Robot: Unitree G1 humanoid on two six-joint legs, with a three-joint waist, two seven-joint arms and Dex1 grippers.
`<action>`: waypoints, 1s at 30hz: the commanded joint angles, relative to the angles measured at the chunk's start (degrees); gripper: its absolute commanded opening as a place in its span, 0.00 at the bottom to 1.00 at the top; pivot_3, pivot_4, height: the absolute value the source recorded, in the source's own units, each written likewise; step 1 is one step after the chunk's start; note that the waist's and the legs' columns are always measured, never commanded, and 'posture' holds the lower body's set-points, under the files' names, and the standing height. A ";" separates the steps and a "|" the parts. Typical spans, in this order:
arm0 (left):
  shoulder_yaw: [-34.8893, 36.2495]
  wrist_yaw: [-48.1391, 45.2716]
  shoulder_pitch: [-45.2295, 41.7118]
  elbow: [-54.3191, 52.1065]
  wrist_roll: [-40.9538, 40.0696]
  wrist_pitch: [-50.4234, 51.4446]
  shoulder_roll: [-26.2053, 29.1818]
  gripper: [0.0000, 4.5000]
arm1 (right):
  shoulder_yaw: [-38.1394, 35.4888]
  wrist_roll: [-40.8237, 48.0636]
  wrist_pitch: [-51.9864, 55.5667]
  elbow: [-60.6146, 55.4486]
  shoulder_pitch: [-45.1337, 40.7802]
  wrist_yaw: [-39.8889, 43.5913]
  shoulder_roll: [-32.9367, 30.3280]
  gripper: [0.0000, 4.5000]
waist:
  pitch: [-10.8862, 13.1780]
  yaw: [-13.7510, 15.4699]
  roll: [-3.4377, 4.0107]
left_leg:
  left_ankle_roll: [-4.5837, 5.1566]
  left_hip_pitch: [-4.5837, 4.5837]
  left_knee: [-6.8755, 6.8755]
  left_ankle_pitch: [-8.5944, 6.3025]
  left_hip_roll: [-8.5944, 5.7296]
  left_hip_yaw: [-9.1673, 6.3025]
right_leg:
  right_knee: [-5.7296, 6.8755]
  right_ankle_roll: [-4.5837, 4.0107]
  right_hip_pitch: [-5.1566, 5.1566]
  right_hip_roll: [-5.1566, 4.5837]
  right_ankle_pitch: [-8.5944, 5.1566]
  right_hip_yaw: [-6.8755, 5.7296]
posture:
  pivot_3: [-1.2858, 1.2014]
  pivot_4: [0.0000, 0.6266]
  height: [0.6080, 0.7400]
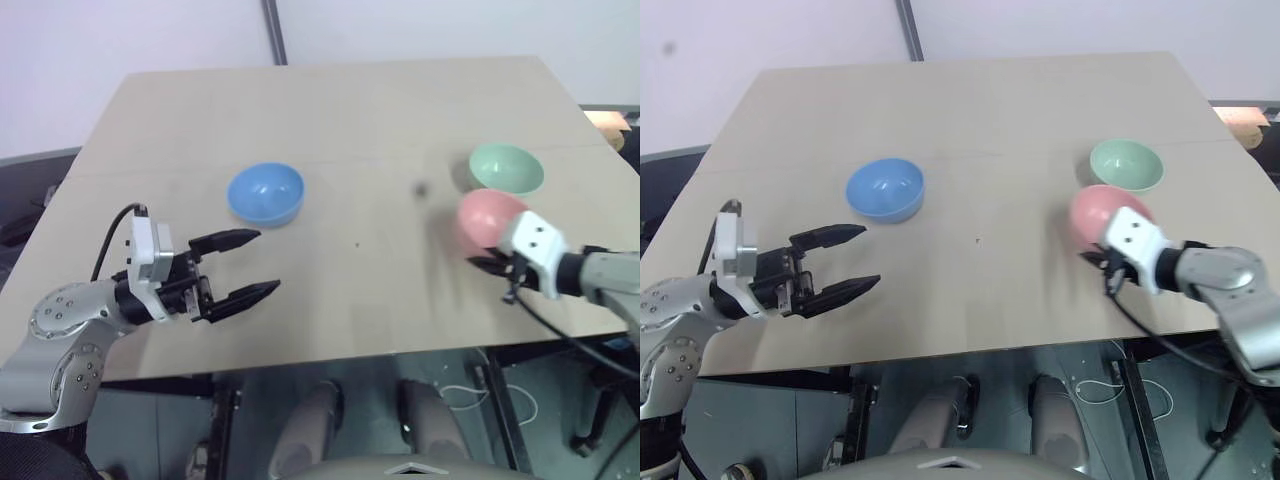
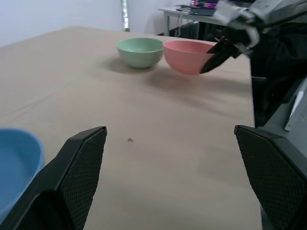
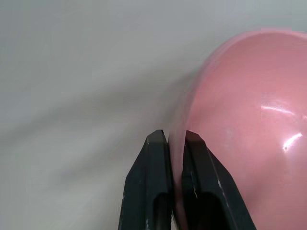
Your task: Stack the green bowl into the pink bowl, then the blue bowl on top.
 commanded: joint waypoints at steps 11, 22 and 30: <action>3.63 3.24 2.09 -2.24 -0.71 -1.21 -0.78 1.00 | 22.83 -17.12 -14.02 26.05 -20.54 -5.10 23.16 0.44 | -0.09 0.45 -0.24 | -0.03 -0.09 -0.02 0.01 -0.05 -0.11 | -0.04 -0.30 -0.16 0.06 0.37 -0.16 | 0.52 0.24 1.00; 3.47 4.34 2.20 -3.21 -1.94 -1.13 -1.35 1.00 | 4.44 -2.92 -0.58 7.33 -21.56 1.10 15.60 0.91 | -0.08 0.43 -0.20 | -0.09 -0.04 -0.20 0.01 0.19 -0.07 | -0.04 -0.41 -0.22 0.28 0.36 -0.11 | 0.52 0.24 1.00; 3.20 1.19 -2.22 -4.09 -7.95 -1.30 -2.79 1.00 | 7.76 -17.06 -18.95 46.09 -31.93 -1.37 7.08 0.91 | -0.10 -0.11 -0.24 | -0.09 -0.01 -0.23 0.01 0.28 0.37 | -0.15 -0.51 -0.19 0.30 0.40 -0.13 | 0.52 0.24 1.00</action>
